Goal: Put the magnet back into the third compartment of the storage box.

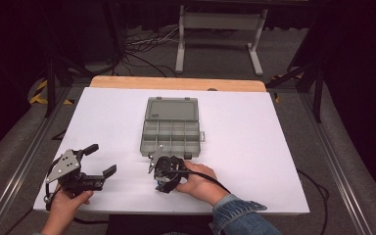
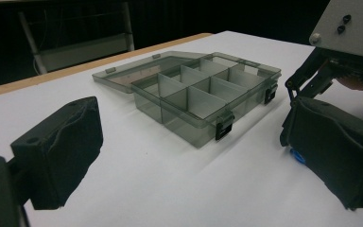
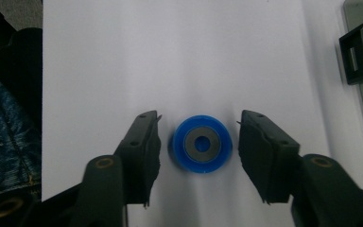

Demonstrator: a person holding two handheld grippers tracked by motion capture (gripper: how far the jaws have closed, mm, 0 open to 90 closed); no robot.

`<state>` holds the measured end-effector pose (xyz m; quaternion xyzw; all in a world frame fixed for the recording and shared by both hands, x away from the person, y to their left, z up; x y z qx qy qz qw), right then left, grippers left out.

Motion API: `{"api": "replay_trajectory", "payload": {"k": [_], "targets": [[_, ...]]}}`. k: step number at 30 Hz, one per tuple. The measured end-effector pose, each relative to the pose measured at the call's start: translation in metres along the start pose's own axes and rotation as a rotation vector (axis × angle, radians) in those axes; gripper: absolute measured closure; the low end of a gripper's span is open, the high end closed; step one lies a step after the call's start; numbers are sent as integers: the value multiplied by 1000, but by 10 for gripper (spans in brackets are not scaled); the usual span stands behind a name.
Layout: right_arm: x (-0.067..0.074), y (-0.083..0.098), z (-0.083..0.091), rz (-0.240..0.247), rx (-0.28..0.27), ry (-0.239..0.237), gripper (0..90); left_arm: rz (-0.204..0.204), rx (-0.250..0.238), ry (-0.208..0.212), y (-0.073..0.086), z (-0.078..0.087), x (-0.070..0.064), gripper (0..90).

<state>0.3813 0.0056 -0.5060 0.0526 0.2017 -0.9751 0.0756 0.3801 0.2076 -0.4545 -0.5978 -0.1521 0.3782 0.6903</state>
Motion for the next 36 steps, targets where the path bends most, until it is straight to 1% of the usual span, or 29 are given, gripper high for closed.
{"api": "replay_trajectory", "payload": {"k": [2,4,5,7,9,12,13,16,18,19,21,25,29,31,34,36], "targets": [[1,0,-1,-12,10,3,532,0,0,-1,0,0,0,49],[1,-1,-1,-10,5,-3,598,0,0,-1,0,0,0,49],[1,-1,-1,-2,5,-1,615,2,-1,-1,0,0,0,49],[1,-2,-1,3,3,1,620,1,0,-1,0,0,0,49],[1,-1,-1,-11,4,-6,622,0,1,-1,0,0,0,49],[1,-1,0,-6,4,-8,623,0,0,-1,0,1,0,49],[0,-1,2,-1,-3,-8,623,0,0,-2,0,1,0,49],[0,-1,8,-13,-16,-7,623,1,0,-1,0,1,0,49],[-1,-2,11,-12,-25,-3,623,3,-2,-1,0,0,0,49],[-1,-2,14,-23,-23,-3,623,1,-1,-1,0,1,0,49],[-2,-2,17,-18,-32,-2,623,1,0,-1,0,1,0,49],[-3,-3,23,-30,-50,1,623,0,1,-1,0,1,0,49],[-6,-3,29,-31,-61,12,623,2,-3,-3,0,0,0,49],[-7,-3,33,-37,-66,19,623,3,-2,-1,0,0,0,49],[-8,-2,38,-45,-76,12,623,3,-2,-1,0,0,0,49],[-9,-2,41,-59,-80,17,623,1,0,-2,0,1,0,49]]}}
Point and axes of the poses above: each handheld gripper's, and its own axes: z roughly backward along the jaws, y roughly out of its underside, x roughly to its left, the point moved 8 cm from there along -z, roughly forward along the jaws, and after that the axes turned 15 degrees about z, right-handed, at the moved point
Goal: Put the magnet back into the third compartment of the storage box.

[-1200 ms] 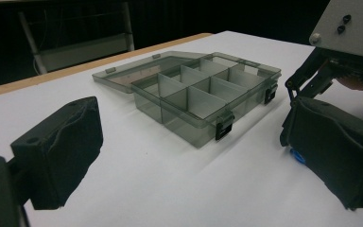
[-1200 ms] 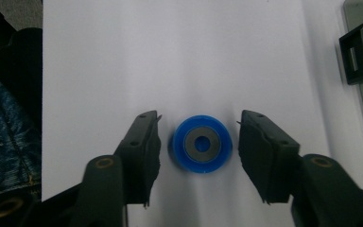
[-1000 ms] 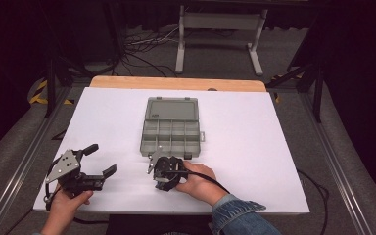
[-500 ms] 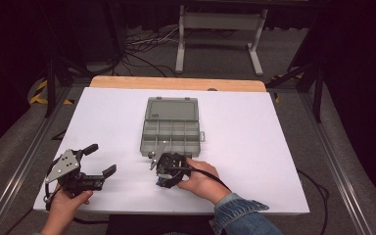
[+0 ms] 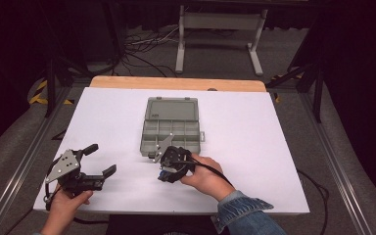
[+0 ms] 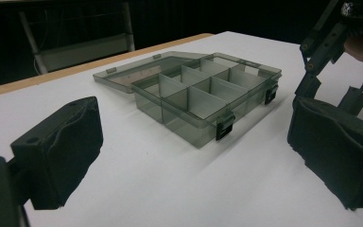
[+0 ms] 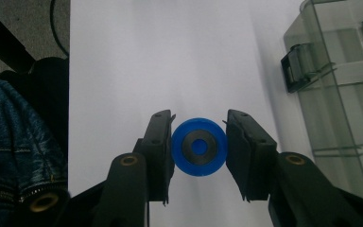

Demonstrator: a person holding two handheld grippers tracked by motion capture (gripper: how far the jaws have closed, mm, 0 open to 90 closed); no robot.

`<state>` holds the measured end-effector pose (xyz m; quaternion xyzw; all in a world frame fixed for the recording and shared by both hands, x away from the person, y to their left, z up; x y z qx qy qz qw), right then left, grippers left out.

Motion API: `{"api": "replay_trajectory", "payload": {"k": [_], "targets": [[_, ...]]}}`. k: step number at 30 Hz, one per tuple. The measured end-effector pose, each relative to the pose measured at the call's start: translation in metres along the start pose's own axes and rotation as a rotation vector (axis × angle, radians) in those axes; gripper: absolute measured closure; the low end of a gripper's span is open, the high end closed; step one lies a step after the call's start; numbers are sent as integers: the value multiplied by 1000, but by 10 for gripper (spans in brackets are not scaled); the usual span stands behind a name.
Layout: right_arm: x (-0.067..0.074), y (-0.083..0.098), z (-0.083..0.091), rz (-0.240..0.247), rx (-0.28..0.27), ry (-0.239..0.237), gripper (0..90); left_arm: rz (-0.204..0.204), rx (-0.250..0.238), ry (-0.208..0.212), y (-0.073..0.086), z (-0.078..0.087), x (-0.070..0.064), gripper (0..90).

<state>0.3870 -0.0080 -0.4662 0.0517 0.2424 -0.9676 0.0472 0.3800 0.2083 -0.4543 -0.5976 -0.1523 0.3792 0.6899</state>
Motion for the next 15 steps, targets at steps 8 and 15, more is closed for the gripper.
{"api": "replay_trajectory", "payload": {"k": [8,15], "targets": [[-5,0,9,6,-12,6,623,3,-9,-1,0,0,0,49],[-13,-1,21,-3,-24,28,622,3,-9,-1,0,0,0,49]]}}
Point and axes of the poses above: each handheld gripper's, and its own axes: z roughly backward along the jaws, y roughly out of its underside, x roughly to its left, the point moved 8 cm from there along -z, roughly forward along the jaws, and after that the axes turned 15 degrees about z, right-handed, at the moved point
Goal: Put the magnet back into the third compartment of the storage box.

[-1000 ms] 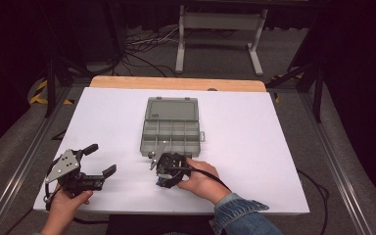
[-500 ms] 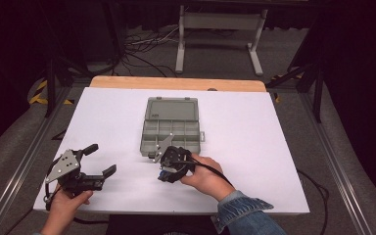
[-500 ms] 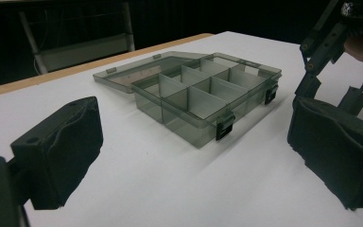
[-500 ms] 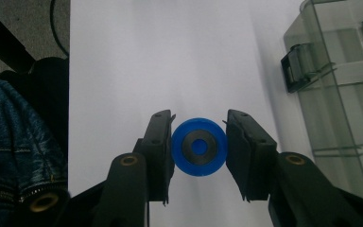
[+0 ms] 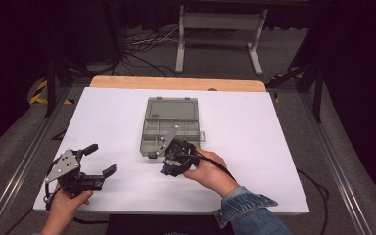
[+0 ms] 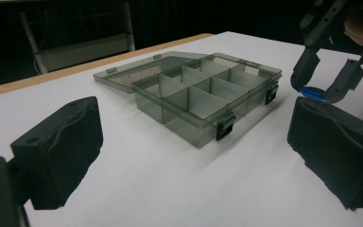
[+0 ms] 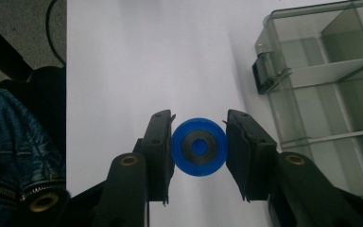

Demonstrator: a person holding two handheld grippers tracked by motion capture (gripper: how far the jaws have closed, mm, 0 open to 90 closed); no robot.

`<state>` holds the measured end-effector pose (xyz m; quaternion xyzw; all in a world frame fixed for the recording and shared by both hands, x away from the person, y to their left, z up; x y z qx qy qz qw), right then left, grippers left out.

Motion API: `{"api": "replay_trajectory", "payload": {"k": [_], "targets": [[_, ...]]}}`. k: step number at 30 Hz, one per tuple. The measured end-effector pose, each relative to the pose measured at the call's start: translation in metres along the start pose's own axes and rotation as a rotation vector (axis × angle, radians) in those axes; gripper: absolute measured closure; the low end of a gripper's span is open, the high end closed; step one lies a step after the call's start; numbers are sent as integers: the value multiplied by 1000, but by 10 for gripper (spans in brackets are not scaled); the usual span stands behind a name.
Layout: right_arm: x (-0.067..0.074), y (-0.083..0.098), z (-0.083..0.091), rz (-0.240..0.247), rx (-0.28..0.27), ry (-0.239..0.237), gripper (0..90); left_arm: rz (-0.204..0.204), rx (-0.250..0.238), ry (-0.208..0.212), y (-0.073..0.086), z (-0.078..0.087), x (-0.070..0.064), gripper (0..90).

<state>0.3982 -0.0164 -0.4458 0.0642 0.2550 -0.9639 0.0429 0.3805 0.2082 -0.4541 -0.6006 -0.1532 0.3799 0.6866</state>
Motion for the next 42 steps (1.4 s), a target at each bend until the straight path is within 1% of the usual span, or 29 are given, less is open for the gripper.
{"api": "replay_trajectory", "payload": {"k": [2,3,4,6,8,9,11,12,16,20,25,32,38,42], "targets": [[-2,0,2,-5,-4,5,623,0,2,0,0,0,0,49],[-5,0,4,-22,-6,19,623,0,0,0,0,0,0,49],[-8,0,6,-16,-15,26,622,-1,4,0,0,0,0,49],[-12,1,10,-41,-20,32,623,0,0,0,0,0,0,49],[-18,1,13,-54,-22,48,623,0,0,0,0,0,0,49],[-21,2,14,-53,-26,56,623,0,0,0,0,0,0,49],[-26,2,17,-71,-31,63,622,0,0,0,0,0,0,49],[-26,2,17,-71,-31,63,622,0,0,0,0,0,0,49],[-41,5,25,-111,-37,93,622,-1,1,0,0,0,0,49],[-54,8,31,-135,-37,115,622,-1,2,0,0,0,0,49],[-69,11,33,-163,-34,133,622,-1,3,-1,0,0,0,49],[-88,17,33,-220,-31,158,622,-1,4,0,0,0,0,49],[-101,21,32,-254,-35,176,622,2,4,0,1,0,1,49],[-109,23,31,-274,-34,197,622,3,1,0,0,0,1,49]]}}
Point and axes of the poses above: each handheld gripper's, and its own axes: z roughly backward along the jaws, y roughly out of its underside, x roughly to its left, the point moved 8 cm from there along -z, roughly forward along the jaws, and after that the axes turned 15 degrees about z, right-handed, at the moved point
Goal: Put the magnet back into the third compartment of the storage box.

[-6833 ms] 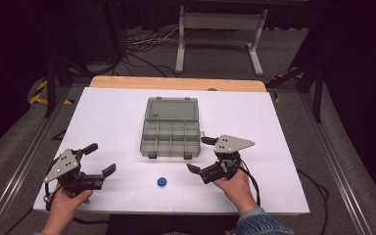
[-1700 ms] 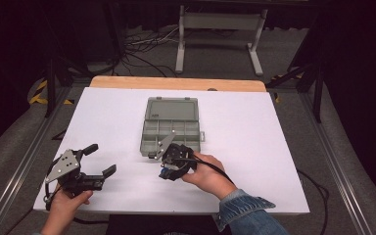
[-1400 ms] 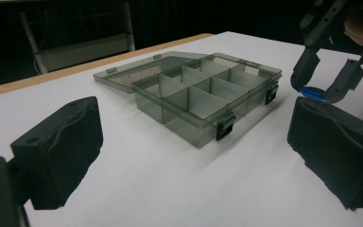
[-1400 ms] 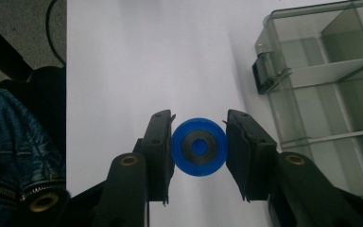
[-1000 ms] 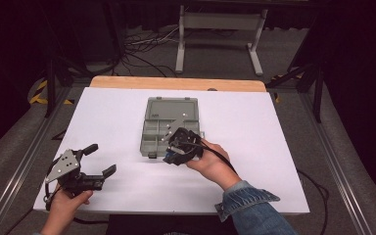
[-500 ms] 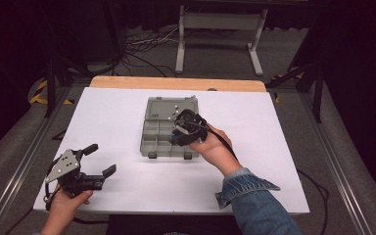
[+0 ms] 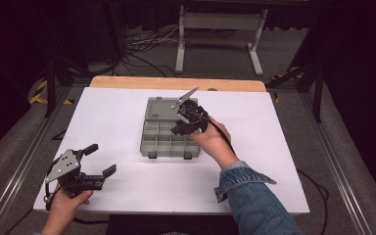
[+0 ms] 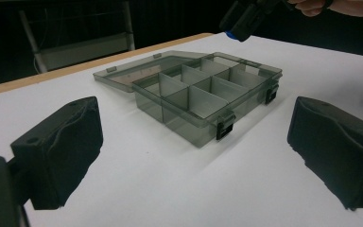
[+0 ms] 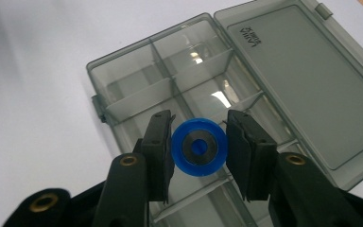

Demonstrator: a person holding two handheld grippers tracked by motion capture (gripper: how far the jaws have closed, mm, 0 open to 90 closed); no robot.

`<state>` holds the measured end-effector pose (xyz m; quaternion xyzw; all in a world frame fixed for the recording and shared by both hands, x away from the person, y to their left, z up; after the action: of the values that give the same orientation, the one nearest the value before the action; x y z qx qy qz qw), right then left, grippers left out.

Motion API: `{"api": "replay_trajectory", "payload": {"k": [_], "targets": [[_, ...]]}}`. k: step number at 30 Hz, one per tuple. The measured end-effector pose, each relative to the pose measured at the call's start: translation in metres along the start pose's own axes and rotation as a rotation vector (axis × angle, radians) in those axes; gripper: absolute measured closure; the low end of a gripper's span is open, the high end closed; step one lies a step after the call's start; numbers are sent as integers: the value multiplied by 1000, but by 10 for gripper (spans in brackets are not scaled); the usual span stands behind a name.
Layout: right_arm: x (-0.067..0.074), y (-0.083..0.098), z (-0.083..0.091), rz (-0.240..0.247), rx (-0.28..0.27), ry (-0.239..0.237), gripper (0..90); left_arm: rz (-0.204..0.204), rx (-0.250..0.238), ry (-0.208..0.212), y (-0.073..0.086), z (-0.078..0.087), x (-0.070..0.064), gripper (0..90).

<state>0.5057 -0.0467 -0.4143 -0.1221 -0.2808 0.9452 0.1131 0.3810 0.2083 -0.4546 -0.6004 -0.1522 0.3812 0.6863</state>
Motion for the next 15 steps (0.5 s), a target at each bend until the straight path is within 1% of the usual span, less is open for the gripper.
{"api": "replay_trajectory", "payload": {"k": [7,11,12,15], "targets": [[-14,2,-5,-31,4,30,622,1,-1,-2,0,0,0,49],[-22,5,-9,-59,7,42,621,1,0,0,0,0,0,49],[-22,5,-9,-59,7,42,621,1,0,0,0,0,0,49],[-28,7,-12,-73,8,52,621,0,4,-2,0,0,1,49]]}}
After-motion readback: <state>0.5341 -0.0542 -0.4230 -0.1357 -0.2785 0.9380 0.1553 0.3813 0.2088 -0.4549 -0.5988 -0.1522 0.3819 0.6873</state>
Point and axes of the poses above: each handheld gripper's, and its own axes: z roughly backward along the jaws, y roughly out of its underside, x roughly to its left, the point moved 8 cm from there along -z, roughly forward along the jaws, and after that the axes turned 15 degrees about z, right-handed, at the moved point
